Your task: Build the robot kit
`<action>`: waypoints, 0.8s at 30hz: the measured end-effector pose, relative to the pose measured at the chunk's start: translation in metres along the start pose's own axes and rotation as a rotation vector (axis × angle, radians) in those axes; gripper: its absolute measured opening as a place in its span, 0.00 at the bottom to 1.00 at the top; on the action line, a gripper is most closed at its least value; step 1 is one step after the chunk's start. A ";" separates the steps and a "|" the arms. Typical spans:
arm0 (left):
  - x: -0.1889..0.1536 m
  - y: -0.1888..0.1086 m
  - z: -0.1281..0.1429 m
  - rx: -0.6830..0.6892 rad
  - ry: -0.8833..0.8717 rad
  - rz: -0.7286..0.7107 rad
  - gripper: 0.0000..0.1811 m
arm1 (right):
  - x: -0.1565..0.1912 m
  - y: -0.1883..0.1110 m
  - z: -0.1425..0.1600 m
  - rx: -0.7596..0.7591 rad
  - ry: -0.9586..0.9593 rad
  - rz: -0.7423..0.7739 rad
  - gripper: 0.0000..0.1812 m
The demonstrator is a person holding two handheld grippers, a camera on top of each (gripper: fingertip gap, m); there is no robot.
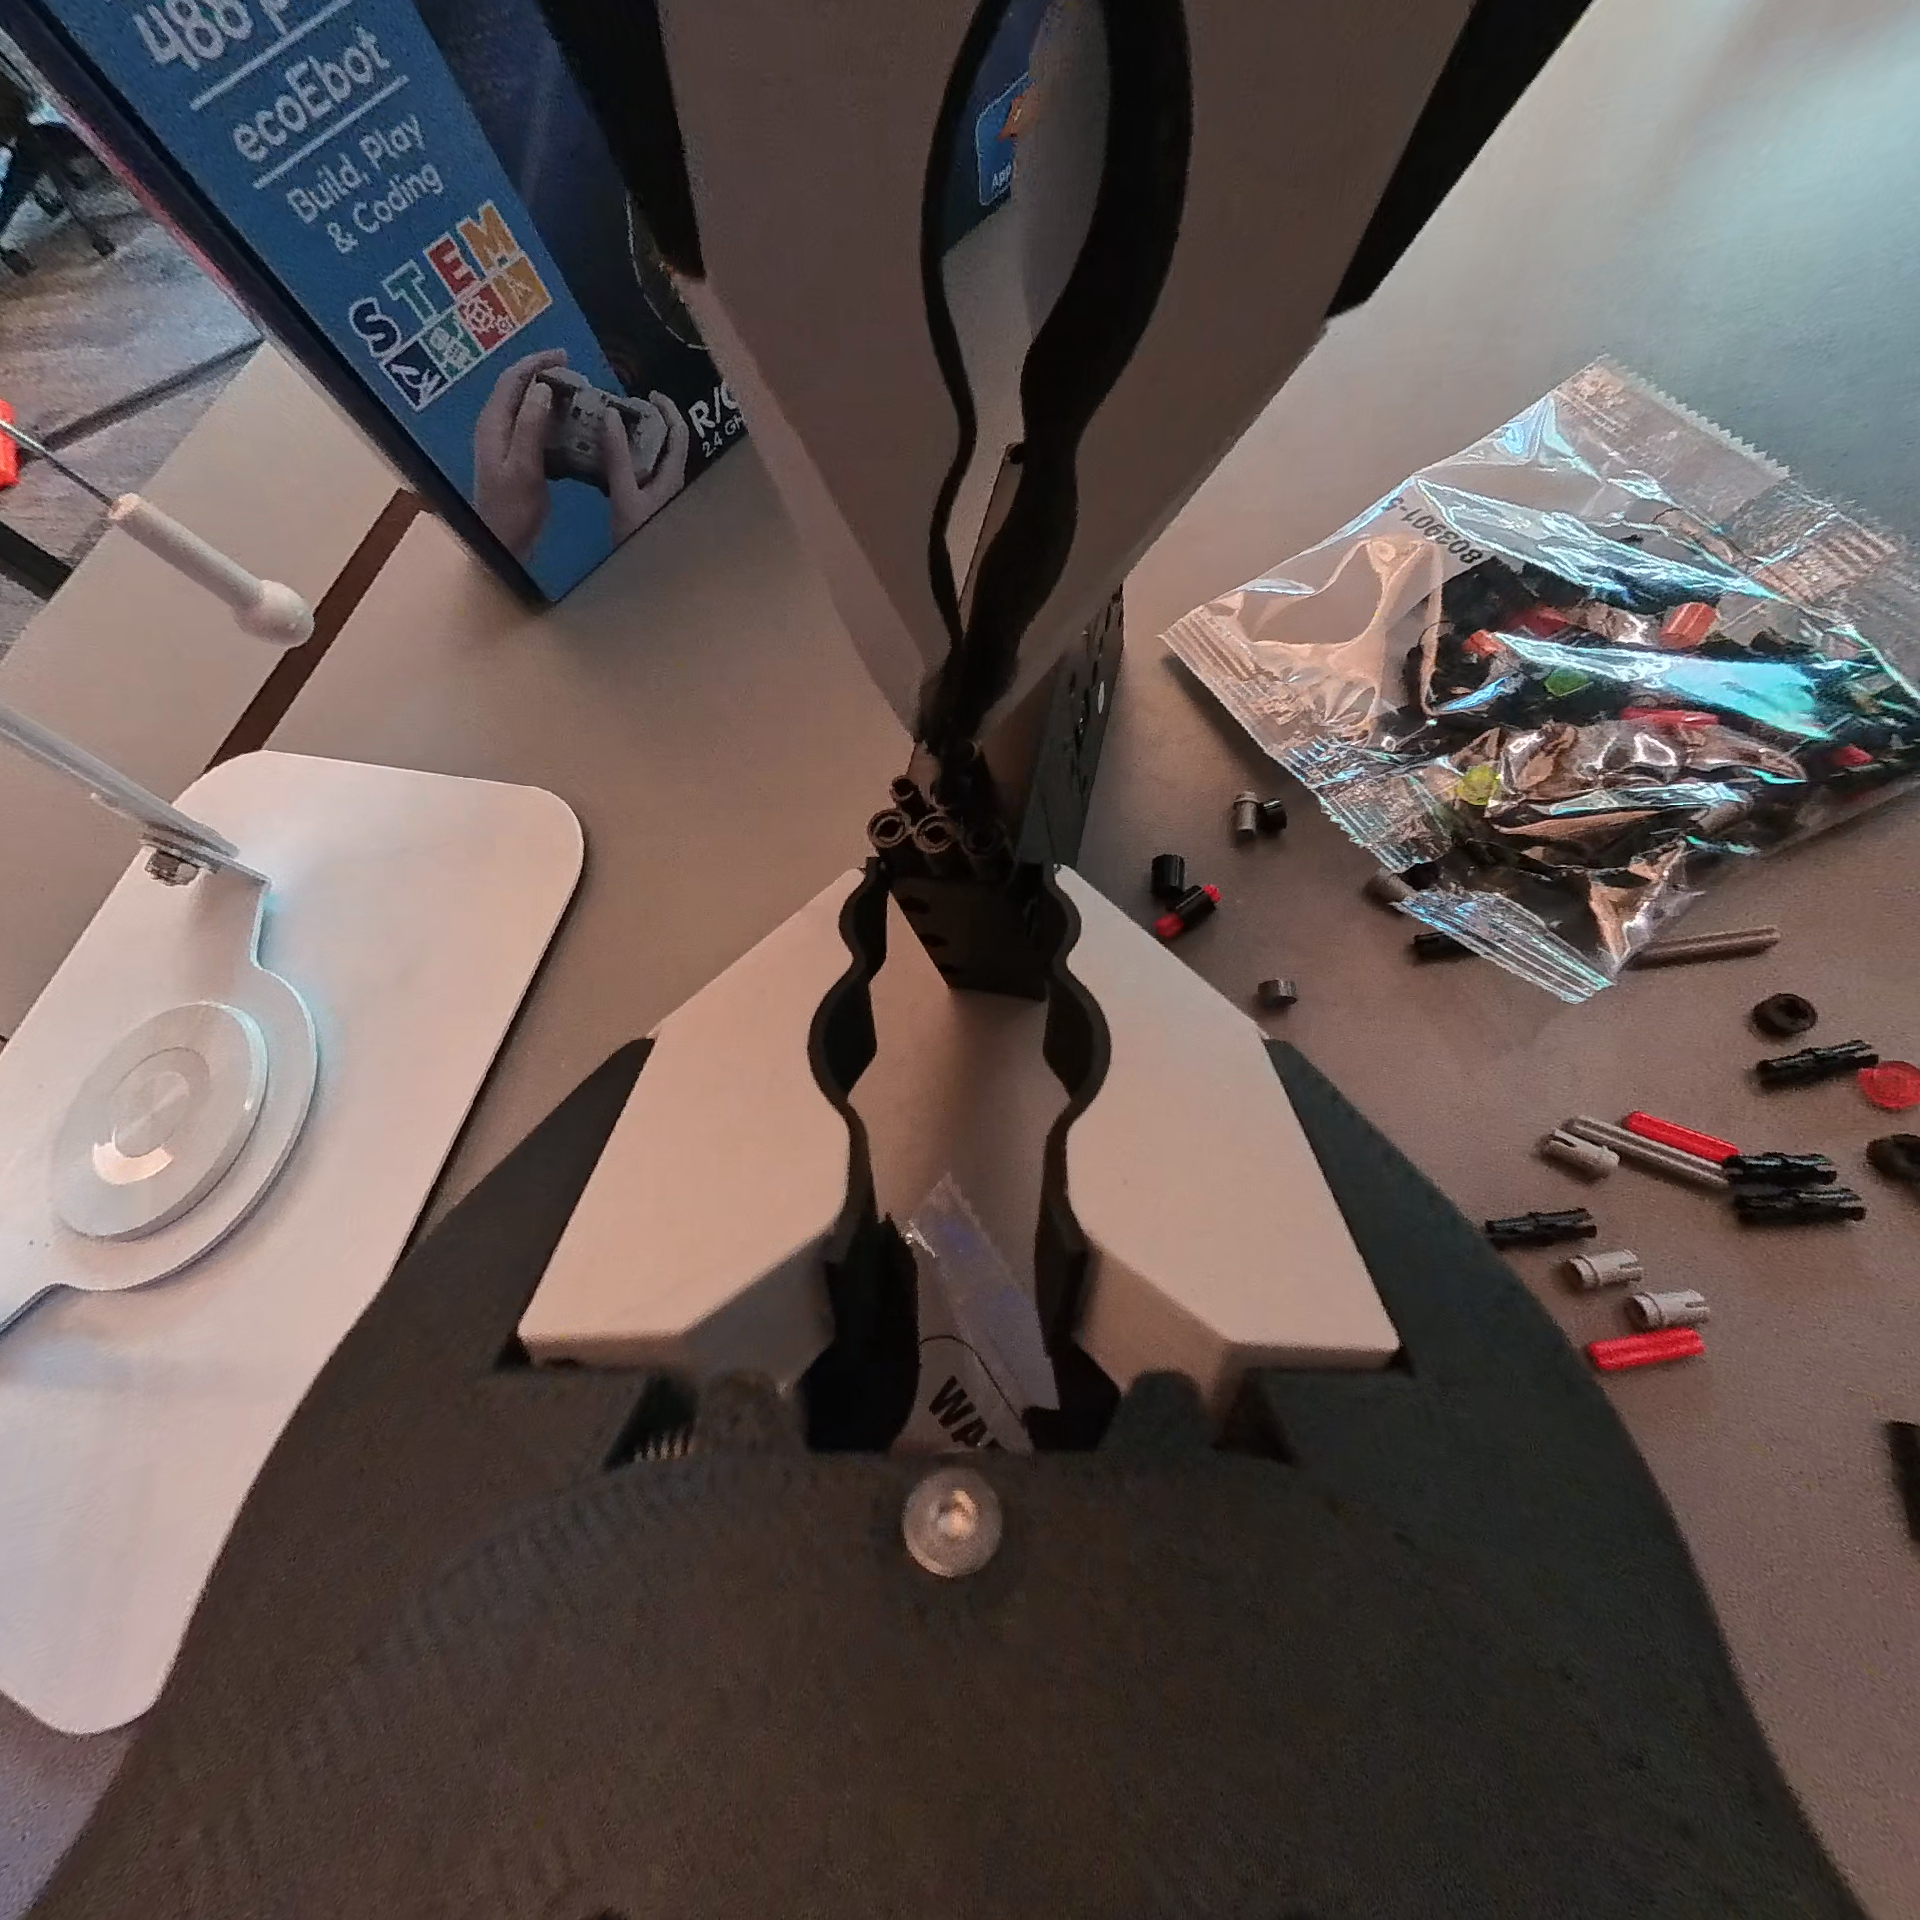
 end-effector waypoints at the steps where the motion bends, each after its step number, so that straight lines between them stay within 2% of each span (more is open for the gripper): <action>1: 0.000 0.000 0.000 -0.001 0.000 0.003 0.14 | 0.000 0.000 -0.001 0.010 -0.017 -0.008 0.00; 9: -0.001 0.001 -0.001 -0.008 -0.012 0.016 0.14 | 0.000 -0.001 -0.002 0.075 -0.116 -0.112 0.00; 18: 0.000 0.003 0.000 -0.012 -0.041 0.032 0.14 | -0.003 0.008 0.000 0.045 -0.073 -0.205 0.00; 22: 0.001 0.002 0.000 -0.003 -0.054 0.033 0.14 | -0.006 0.002 0.000 -0.005 -0.009 -0.130 0.01; 24: -0.001 0.000 0.001 0.006 -0.039 0.033 0.14 | -0.008 -0.010 -0.005 -0.060 0.036 -0.071 0.10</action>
Point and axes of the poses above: each gripper's, where its closed fingertips meet, y out along the fingers, z out of its underside, x = y × z across the jaws, the point moved 2 cm from there along -y, back along the fingers, and after that the axes turned 2 degrees about -y, right-handed, at the moved point
